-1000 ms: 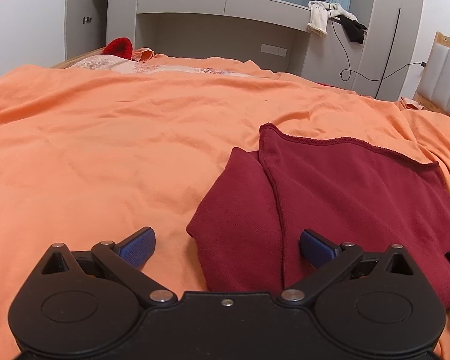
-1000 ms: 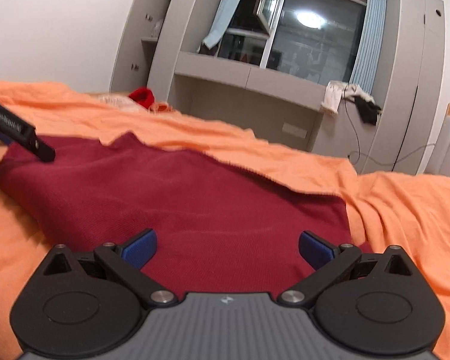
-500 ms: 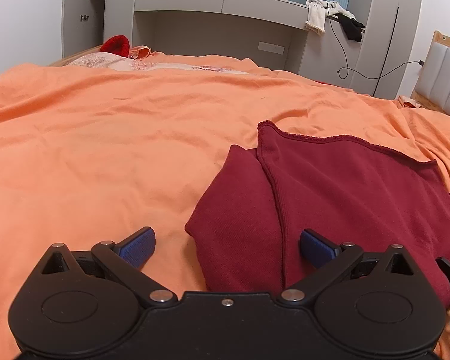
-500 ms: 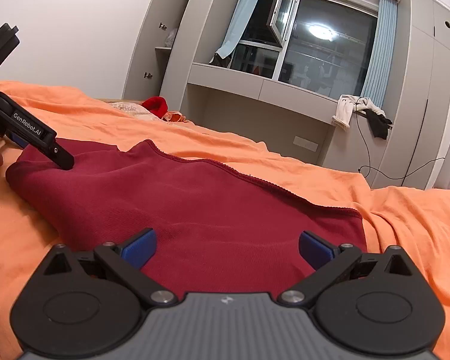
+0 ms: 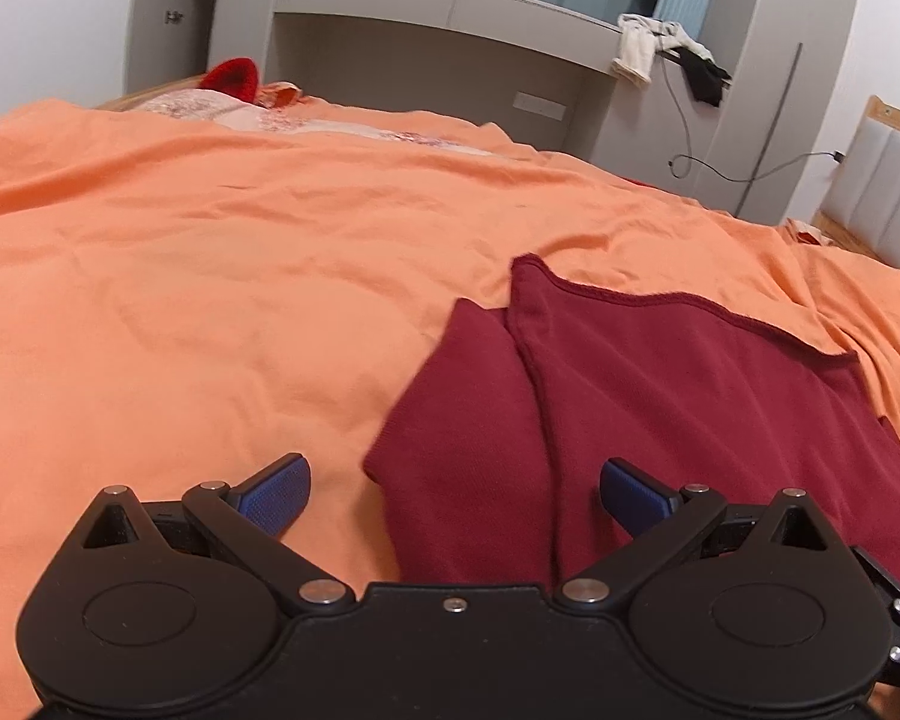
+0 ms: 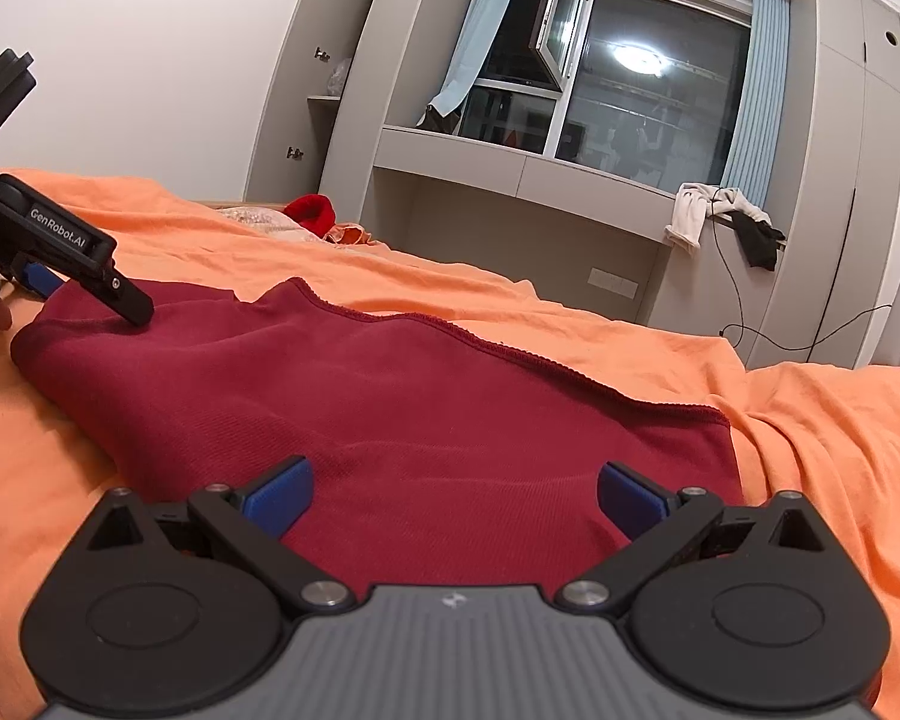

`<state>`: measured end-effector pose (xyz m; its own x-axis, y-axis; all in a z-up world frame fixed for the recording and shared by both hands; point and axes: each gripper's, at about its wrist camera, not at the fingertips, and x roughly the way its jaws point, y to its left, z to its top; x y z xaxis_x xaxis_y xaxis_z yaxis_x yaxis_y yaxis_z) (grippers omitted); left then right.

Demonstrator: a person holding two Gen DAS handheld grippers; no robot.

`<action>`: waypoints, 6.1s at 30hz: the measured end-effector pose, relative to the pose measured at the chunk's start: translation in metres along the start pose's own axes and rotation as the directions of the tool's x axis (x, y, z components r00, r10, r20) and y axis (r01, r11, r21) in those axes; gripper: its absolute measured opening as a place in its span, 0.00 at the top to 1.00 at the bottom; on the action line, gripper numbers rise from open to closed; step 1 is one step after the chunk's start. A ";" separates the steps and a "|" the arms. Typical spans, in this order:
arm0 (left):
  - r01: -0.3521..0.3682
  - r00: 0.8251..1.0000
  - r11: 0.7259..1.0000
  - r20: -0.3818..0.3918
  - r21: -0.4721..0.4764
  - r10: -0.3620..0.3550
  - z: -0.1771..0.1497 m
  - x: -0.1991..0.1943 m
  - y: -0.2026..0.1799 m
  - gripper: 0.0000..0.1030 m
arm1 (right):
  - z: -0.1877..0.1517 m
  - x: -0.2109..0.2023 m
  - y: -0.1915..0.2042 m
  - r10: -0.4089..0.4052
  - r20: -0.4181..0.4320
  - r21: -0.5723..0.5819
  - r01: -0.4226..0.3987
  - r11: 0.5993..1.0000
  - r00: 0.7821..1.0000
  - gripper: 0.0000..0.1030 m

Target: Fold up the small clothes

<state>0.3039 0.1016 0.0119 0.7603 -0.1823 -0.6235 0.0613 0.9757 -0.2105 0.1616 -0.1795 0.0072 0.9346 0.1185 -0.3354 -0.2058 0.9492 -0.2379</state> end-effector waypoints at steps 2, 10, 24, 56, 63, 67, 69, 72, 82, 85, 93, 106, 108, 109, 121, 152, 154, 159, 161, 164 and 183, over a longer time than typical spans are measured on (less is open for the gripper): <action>0.021 1.000 1.000 -0.008 0.002 -0.021 0.000 0.001 -0.001 0.01 | 0.000 0.001 -0.001 0.002 -0.001 0.002 -0.002 1.000 1.000 0.00; -0.006 1.000 0.999 -0.006 -0.053 0.006 0.001 0.005 -0.005 0.37 | -0.001 0.000 0.000 0.002 0.000 0.003 -0.002 1.000 1.000 0.00; 0.000 1.000 0.998 0.009 -0.065 0.001 0.026 -0.002 -0.048 0.83 | 0.003 -0.010 -0.006 0.026 0.039 -0.004 -0.026 1.000 0.999 0.00; 0.248 0.967 0.858 -0.060 0.451 -0.248 0.006 -0.030 -0.258 0.17 | -0.022 -0.026 -0.152 -0.169 -0.135 0.319 0.205 0.925 0.976 0.00; 0.235 0.954 0.877 0.073 0.418 -0.291 0.019 -0.074 -0.239 0.03 | -0.020 -0.020 -0.155 -0.170 -0.163 0.357 0.219 0.908 0.972 0.00; 0.156 0.950 0.921 0.202 0.358 -0.239 0.033 -0.096 -0.221 0.01 | -0.009 -0.015 -0.162 -0.107 -0.156 0.392 0.161 0.906 0.982 0.00; 0.130 0.947 0.935 0.239 0.331 -0.216 0.040 -0.105 -0.209 0.01 | 0.001 -0.013 -0.169 -0.054 -0.139 0.453 0.112 0.884 0.989 0.00; 0.108 0.949 0.946 0.253 0.306 -0.190 0.045 -0.112 -0.191 0.01 | 0.016 -0.005 -0.175 0.061 -0.094 0.548 0.001 0.836 0.994 0.00; 0.119 0.978 0.943 0.127 0.311 -0.165 -0.002 -0.075 -0.145 0.01 | 0.039 0.058 -0.161 0.397 0.018 0.692 -0.298 0.658 0.917 0.00; 0.158 0.972 0.941 0.119 0.301 -0.202 -0.018 -0.061 -0.139 0.01 | 0.044 0.075 -0.157 0.429 0.036 0.689 -0.334 0.644 0.903 0.00; 0.101 0.978 0.926 0.136 0.363 -0.160 -0.039 -0.037 -0.148 0.08 | 0.045 0.123 -0.146 0.460 -0.009 0.713 -0.316 0.625 0.888 0.19; 0.109 0.982 0.925 0.108 0.363 -0.158 -0.044 -0.033 -0.153 0.60 | 0.054 0.124 -0.119 0.445 -0.033 0.650 -0.319 0.690 0.895 0.83; 0.103 0.980 0.921 0.119 0.375 -0.158 -0.043 -0.033 -0.159 0.65 | 0.057 0.118 -0.121 0.431 -0.014 0.641 -0.323 0.696 0.902 0.87; 0.099 0.979 0.918 0.125 0.385 -0.158 -0.043 -0.034 -0.162 0.67 | 0.059 0.114 -0.123 0.423 -0.001 0.634 -0.326 0.701 0.906 0.88; 0.146 0.955 0.843 0.148 0.518 -0.257 -0.040 -0.041 -0.235 0.77 | 0.071 0.054 -0.180 0.316 0.133 0.617 -0.328 0.715 0.939 0.91; 0.316 0.931 0.777 -0.020 0.545 -0.365 -0.061 -0.047 -0.291 0.26 | -0.025 0.023 -0.254 0.147 -0.114 0.680 -0.031 0.732 0.982 0.76; 0.336 0.921 0.797 0.002 0.502 -0.389 -0.054 -0.056 -0.284 0.19 | -0.025 0.023 -0.253 0.132 -0.128 0.663 -0.014 0.749 0.983 0.72; 0.264 0.934 0.843 0.095 0.468 -0.345 -0.034 -0.075 -0.273 0.06 | -0.025 0.017 -0.250 0.120 -0.132 0.637 -0.008 0.771 0.984 0.38; 0.207 0.941 0.868 0.151 0.452 -0.303 -0.021 -0.081 -0.268 0.01 | -0.022 0.012 -0.247 0.130 -0.121 0.634 -0.024 0.773 0.984 0.26; 0.129 0.951 0.900 0.207 0.417 -0.232 -0.007 -0.087 -0.255 0.01 | -0.017 -0.004 -0.241 0.158 -0.083 0.635 -0.070 0.769 0.984 0.10; 0.262 0.960 0.926 0.026 0.273 -0.279 -0.032 -0.014 -0.181 0.01 | -0.026 -0.049 -0.154 0.047 -0.228 0.256 0.013 0.967 0.973 0.00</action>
<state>0.2616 -0.0763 0.0350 0.7296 -0.4440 -0.5201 0.4323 0.8888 -0.1522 0.1403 -0.3392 0.0365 0.8332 0.0935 -0.5450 -0.1125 0.9937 -0.0014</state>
